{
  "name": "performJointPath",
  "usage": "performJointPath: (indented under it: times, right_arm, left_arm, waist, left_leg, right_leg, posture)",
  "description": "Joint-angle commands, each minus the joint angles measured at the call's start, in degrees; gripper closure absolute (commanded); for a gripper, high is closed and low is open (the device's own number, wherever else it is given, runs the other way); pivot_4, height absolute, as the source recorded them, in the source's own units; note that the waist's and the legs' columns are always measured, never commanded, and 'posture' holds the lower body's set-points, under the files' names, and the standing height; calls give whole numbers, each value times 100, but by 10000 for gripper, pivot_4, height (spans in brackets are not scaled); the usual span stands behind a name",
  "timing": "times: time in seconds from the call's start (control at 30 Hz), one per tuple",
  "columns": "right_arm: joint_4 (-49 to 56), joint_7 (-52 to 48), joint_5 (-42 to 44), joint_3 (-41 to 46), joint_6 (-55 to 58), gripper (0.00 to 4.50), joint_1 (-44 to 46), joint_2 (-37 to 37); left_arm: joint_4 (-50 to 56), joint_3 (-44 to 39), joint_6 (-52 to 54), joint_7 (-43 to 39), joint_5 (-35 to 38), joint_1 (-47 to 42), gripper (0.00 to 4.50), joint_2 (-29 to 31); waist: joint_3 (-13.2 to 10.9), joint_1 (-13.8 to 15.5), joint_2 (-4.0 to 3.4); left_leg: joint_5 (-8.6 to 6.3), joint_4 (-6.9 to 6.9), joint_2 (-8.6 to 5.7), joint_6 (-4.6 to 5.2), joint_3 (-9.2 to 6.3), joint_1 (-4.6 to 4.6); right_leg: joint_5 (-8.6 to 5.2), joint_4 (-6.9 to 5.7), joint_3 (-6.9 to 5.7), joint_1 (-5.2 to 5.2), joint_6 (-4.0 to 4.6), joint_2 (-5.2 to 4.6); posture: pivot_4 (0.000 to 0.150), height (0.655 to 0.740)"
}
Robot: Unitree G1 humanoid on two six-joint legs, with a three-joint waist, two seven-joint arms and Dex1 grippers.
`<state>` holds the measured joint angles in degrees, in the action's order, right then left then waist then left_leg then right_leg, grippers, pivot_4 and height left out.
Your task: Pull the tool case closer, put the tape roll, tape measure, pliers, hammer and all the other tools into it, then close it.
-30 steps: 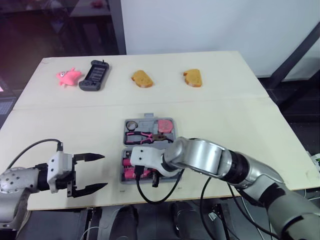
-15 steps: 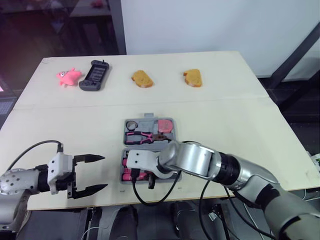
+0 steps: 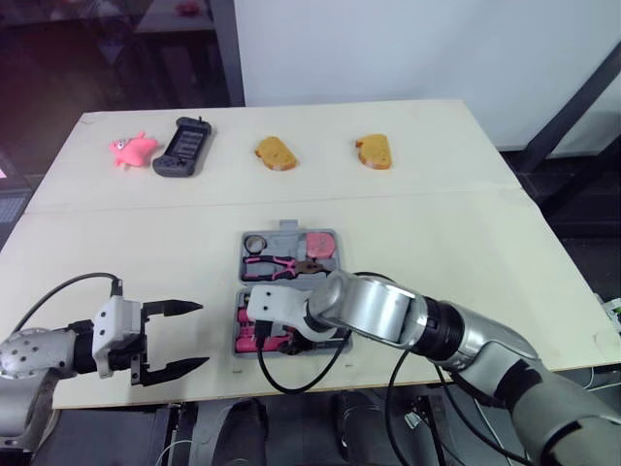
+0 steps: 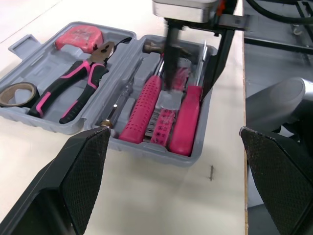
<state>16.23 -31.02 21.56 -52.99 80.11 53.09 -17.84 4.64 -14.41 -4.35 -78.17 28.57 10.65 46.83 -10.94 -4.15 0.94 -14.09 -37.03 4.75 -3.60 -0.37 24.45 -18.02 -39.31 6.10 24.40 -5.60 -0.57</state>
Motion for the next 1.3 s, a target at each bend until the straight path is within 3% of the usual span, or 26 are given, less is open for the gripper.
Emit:
performJointPath:
  times: [0.03,0.27,0.5,0.6,0.83,1.3]
  right_arm:
    - [83,-109,24,-16,-36,200,-29,76]
    - [213,-184,28,287,-100,200,-80,-24]
    - [1308,-578,356,1470,-597,200,-725,-858]
    - [1627,-691,345,1735,-1136,8413,-1256,-1131]
    - [1208,-830,-122,1770,-3174,43907,-2445,-1033]
    - [579,-1026,-850,1528,-3827,44524,-2923,-883]
  left_arm:
    - [104,-33,-51,4,-11,-29,0,43]
    - [87,-28,-56,-10,-35,-43,0,36]
    - [164,19,-38,40,-83,-8,0,19]
    - [146,36,-49,59,-98,-18,0,15]
    - [161,113,-51,13,-70,-88,0,18]
    - [89,107,-96,0,-84,-116,0,52]
  waist:
    - [0,-4,0]
    - [1,4,1]
    - [2,18,4]
    - [3,13,5]
    - [6,15,11]
    - [6,23,11]
  left_leg:
    - [0,0,0,0,0,0]
    - [0,-1,0,0,0,0]
    - [0,-3,-2,0,0,1]
    - [0,-2,-1,0,-2,-1]
    - [0,-1,-1,0,-2,-2]
    - [1,-5,-2,-2,-2,-3]
  right_leg:
    - [0,0,0,0,0,0]
    - [1,-2,0,0,1,0]
    - [1,-1,0,-4,0,-2]
    - [0,-1,-1,-3,1,0]
    - [0,-1,-1,-6,0,2]
    - [1,-1,0,-9,0,2]
  posture:
    - [1500,7400]
    - [1500,7400]
    - [1500,7400]
    - [1500,7400]
    - [1500,7400]
    - [1500,7400]
